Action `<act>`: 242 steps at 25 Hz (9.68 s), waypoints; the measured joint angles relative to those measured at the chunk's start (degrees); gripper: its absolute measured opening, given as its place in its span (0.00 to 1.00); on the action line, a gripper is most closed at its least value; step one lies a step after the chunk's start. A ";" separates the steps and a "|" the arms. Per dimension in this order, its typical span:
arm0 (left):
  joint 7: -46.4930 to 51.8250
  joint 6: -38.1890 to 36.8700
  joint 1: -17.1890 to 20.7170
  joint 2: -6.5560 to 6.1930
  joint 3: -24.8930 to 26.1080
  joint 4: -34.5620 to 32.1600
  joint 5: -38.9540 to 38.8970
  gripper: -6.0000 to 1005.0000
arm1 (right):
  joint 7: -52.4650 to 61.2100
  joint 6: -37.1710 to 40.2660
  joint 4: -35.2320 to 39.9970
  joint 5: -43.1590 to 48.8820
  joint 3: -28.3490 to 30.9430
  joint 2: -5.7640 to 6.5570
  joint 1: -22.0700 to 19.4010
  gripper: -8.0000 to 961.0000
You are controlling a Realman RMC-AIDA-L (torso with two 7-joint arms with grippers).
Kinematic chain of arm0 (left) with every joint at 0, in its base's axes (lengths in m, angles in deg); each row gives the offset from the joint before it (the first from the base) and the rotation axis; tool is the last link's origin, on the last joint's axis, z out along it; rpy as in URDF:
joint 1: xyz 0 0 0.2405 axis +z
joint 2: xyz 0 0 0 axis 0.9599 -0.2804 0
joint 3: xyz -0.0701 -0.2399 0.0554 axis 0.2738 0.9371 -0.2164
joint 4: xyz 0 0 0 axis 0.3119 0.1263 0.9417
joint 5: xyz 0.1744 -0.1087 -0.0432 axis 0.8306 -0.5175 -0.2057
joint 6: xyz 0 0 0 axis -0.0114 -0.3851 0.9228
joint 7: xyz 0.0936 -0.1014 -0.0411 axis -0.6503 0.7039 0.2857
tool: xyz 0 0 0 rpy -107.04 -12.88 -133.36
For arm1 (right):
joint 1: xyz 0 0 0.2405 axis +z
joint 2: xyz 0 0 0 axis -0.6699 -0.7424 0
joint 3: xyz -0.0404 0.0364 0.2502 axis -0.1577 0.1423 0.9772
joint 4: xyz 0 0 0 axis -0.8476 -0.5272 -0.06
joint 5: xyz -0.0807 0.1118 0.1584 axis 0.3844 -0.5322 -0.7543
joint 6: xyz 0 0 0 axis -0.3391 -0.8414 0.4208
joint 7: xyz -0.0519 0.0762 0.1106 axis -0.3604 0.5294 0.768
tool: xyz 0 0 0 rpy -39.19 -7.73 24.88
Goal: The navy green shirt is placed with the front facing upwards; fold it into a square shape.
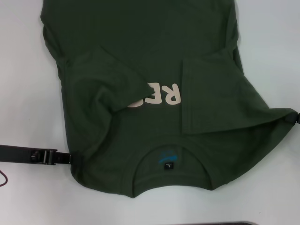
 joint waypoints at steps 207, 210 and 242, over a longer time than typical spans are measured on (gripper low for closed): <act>16.54 -8.68 -6.08 -0.60 -1.36 -3.77 7.56 0.83 | 0.70 -0.92 -2.11 0.00 1.32 0.64 0.99 0.01; 16.54 -8.55 -6.09 -0.62 -1.37 -3.77 7.56 0.83 | 0.70 -0.90 -2.11 0.00 1.37 0.64 1.00 0.01; 16.35 -5.76 -6.48 0.44 -4.21 -5.45 9.03 0.65 | 0.70 -1.15 -2.11 0.00 1.41 0.71 1.61 0.01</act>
